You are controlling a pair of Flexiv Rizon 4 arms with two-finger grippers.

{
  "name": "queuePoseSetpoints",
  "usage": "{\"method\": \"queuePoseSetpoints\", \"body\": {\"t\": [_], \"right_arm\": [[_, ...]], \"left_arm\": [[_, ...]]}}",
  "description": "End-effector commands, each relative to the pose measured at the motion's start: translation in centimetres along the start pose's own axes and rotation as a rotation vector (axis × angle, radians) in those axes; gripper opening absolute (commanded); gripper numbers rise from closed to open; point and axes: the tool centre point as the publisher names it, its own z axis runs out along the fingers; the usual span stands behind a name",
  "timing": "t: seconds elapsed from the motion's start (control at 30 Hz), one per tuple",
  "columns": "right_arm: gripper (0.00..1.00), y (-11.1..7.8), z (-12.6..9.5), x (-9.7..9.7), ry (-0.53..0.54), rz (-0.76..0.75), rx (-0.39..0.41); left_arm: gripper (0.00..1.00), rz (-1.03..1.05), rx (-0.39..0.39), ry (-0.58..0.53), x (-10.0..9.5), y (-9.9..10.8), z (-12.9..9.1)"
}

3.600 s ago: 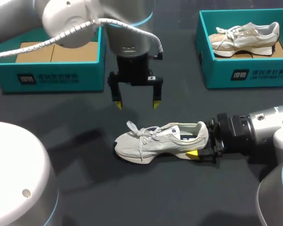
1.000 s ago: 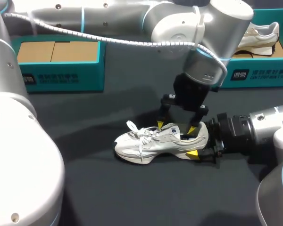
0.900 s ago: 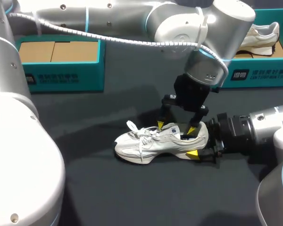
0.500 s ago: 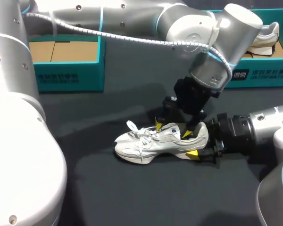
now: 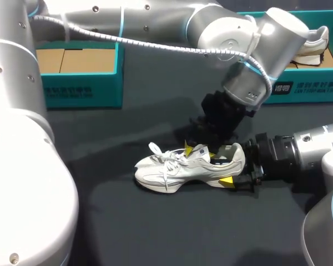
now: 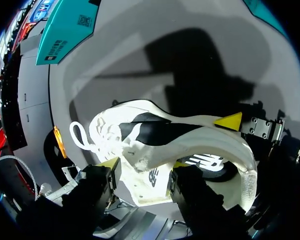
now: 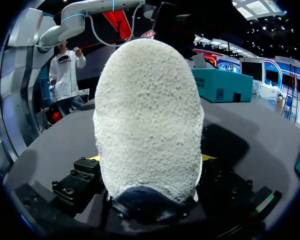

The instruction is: Take the shoe out of the shoebox, open the shoe tongue, remove and reinsert the insole, then place the shoe into the shoebox

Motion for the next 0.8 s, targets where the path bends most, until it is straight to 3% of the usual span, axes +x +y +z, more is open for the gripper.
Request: {"method": "queuePoseSetpoints", "body": {"t": [0.03, 0.23, 0.4, 0.6, 0.8], "right_arm": [[0.0, 0.0, 0.0, 0.1, -0.002, 0.0, 0.003], [0.0, 0.0, 0.0, 0.1, -0.002, 0.0, 0.003], [0.0, 0.0, 0.0, 0.1, -0.002, 0.0, 0.003], [0.0, 0.0, 0.0, 0.1, -0.002, 0.0, 0.003], [0.0, 0.0, 0.0, 0.1, -0.002, 0.0, 0.003]], "left_arm": [[0.44, -0.003, 0.008, 0.035, -1.3, 0.5, -0.2], [0.36, 0.012, 0.034, 0.079, -2.5, 1.0, -0.9], [0.0, 0.029, 0.052, 0.132, -3.8, 1.2, -1.1], [0.0, 0.05, 0.076, 0.225, -6.2, 1.4, -0.6], [0.0, 0.072, 0.09, 0.343, -9.0, 0.9, 1.3]]}}
